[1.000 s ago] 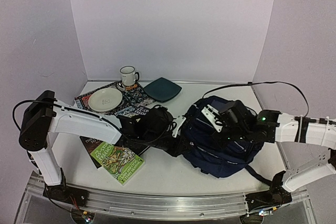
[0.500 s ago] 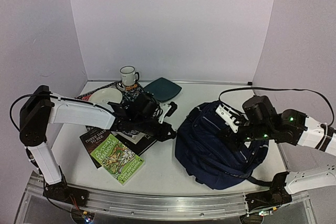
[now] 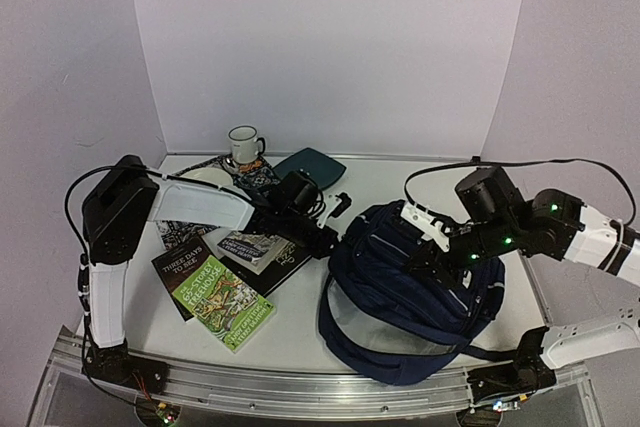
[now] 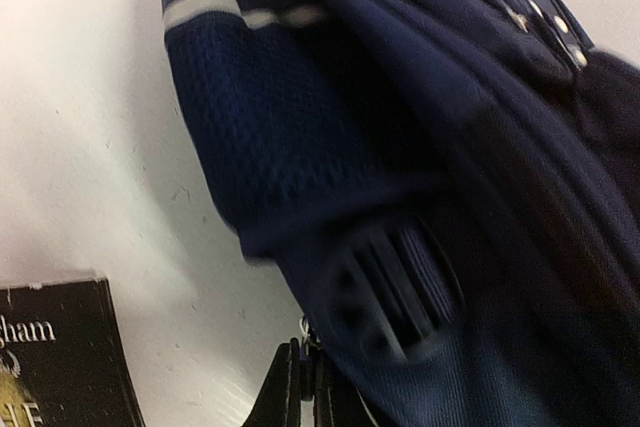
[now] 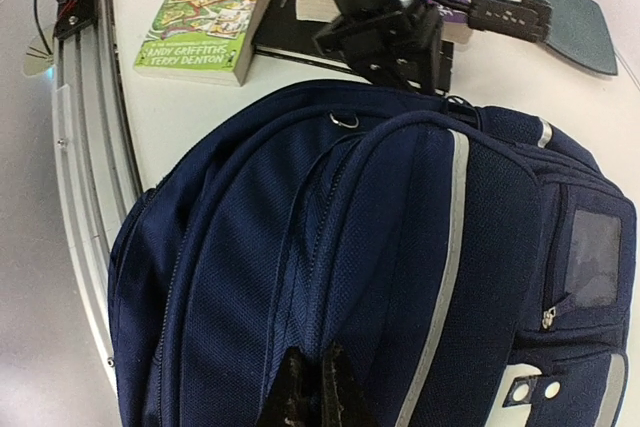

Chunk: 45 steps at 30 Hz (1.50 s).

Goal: Pack the student bag
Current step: Unzip the largest pocket of the student bag, then pick up the book from the book.

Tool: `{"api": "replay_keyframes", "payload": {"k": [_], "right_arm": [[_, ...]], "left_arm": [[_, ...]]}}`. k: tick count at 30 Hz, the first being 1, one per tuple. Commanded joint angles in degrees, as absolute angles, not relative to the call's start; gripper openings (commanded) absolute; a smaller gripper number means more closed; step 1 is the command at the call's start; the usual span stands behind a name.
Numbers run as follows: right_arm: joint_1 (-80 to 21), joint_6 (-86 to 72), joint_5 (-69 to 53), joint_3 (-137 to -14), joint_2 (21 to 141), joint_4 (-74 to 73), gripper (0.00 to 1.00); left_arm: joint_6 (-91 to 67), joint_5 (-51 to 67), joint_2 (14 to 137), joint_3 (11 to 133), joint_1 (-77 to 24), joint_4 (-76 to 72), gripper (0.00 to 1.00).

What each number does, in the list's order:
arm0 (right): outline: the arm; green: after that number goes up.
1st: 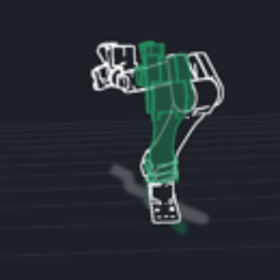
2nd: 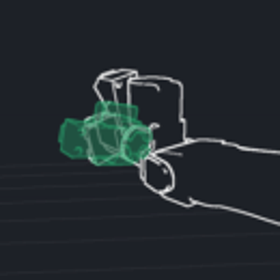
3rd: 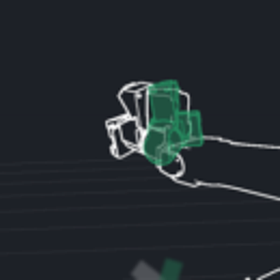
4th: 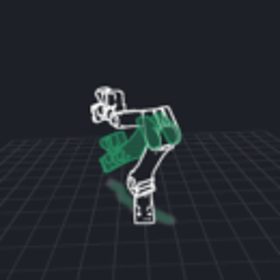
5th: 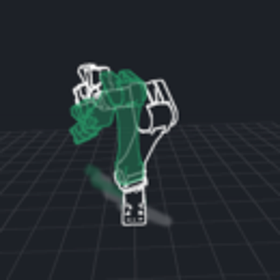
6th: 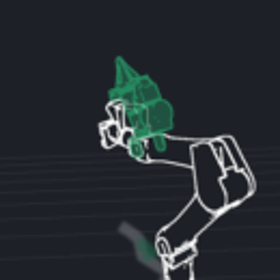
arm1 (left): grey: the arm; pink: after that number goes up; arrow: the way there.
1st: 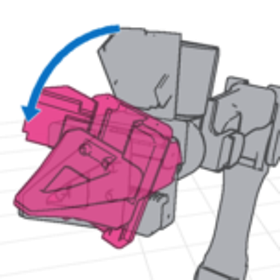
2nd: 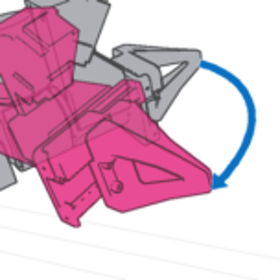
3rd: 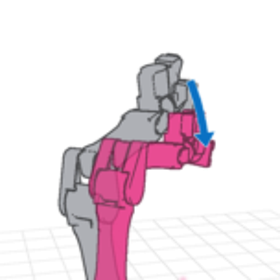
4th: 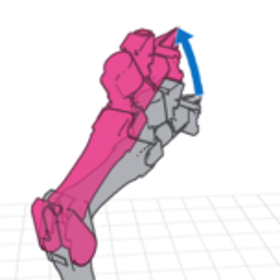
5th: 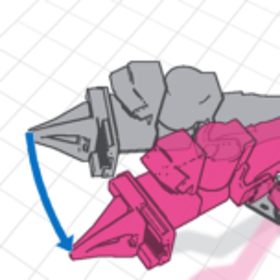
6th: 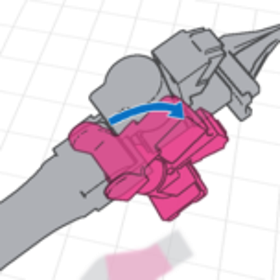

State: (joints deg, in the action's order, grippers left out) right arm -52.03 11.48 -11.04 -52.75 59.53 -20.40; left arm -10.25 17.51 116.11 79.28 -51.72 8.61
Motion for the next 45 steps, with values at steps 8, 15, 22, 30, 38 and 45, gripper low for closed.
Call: {"api": "replay_keyframes", "payload": {"k": [8,15,22,30,38,45], "right_arm": [[-51.6,16.3,-6.9,-60.1,62.3,-18.1,0.00],[-46.6,14.7,-0.6,-59.7,65.2,-17.6,0.00],[-46.0,13.9,0.0,-57.8,67.9,-15.3,0.00],[-45.6,11.0,0.0,-53.3,68.0,-11.7,0.00],[-45.3,9.1,-0.4,-50.8,67.8,-9.8,0.00],[-45.1,7.6,1.9,-49.8,68.3,-8.3,0.00]], "left_arm": [[-8.6,8.6,121.6,89.1,-50.4,6.3,0.08],[-11.4,1.1,113.8,84.0,-50.2,3.8,0.37],[-16.4,-2.9,100.1,74.0,-49.9,3.8,0.58],[-29.3,-4.5,81.4,58.3,-47.1,6.9,0.99],[-41.0,-9.5,68.1,46.5,-41.3,17.9,0.99],[-46.7,-4.0,61.7,37.9,-31.0,23.5,0.98]]}}
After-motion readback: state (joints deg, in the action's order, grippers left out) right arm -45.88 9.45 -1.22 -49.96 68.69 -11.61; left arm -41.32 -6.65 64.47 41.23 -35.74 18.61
